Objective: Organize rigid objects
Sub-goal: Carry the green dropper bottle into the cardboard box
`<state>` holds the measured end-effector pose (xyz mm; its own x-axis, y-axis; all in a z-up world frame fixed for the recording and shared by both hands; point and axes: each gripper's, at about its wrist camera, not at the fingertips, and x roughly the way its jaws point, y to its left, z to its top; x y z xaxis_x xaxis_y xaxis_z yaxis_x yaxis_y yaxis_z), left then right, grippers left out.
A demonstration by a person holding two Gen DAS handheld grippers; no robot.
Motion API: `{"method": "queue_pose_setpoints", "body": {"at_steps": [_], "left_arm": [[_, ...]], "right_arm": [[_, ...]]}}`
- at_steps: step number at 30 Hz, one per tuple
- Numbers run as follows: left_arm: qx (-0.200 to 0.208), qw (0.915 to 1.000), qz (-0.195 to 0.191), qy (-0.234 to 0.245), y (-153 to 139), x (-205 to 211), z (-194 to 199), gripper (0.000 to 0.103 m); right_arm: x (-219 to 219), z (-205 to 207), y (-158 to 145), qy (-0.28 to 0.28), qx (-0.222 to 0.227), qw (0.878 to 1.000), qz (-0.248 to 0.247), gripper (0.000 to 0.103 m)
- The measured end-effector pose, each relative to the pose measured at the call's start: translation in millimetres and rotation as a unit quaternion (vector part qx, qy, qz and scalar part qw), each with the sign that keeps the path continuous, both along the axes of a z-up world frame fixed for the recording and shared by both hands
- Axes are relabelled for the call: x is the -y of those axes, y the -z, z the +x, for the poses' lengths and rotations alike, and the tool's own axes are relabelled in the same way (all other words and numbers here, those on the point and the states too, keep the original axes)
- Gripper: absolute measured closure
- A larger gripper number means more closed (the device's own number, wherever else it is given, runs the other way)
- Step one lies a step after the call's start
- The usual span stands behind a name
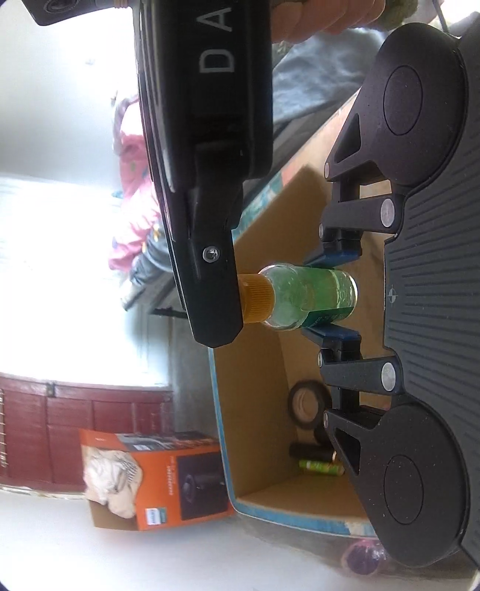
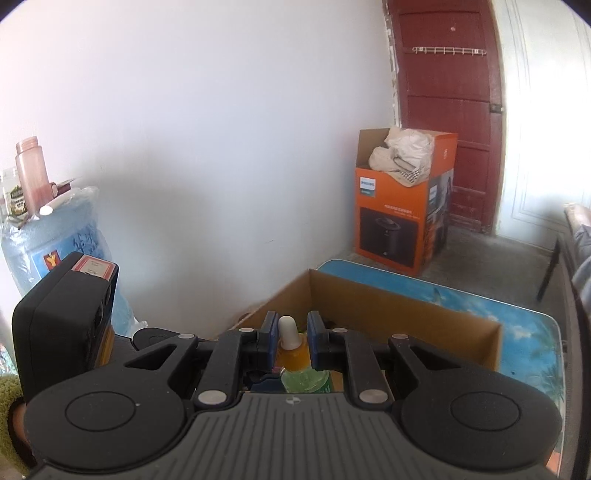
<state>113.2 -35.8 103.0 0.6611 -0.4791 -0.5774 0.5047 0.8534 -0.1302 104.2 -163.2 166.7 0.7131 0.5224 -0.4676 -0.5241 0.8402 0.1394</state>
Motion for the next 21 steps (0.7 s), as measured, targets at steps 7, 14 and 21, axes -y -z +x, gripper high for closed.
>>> {"method": "queue_pose_setpoints", "body": {"at_steps": [7, 14, 21], "left_arm": [[-0.101, 0.9945, 0.010, -0.026, 23, -11, 73, 0.072], [-0.174, 0.9828, 0.032, -0.052, 54, -19, 117, 0.072], [-0.215, 0.9732, 0.034, -0.075, 69, -26, 139, 0.071]], "right_arm": [[-15, 86, 26, -0.013, -0.085, 0.996, 0.023, 0.085], [-20, 136, 68, -0.018, -0.146, 0.989, 0.034, 0.085], [-19, 160, 93, -0.015, -0.180, 0.983, 0.044, 0.085]]}}
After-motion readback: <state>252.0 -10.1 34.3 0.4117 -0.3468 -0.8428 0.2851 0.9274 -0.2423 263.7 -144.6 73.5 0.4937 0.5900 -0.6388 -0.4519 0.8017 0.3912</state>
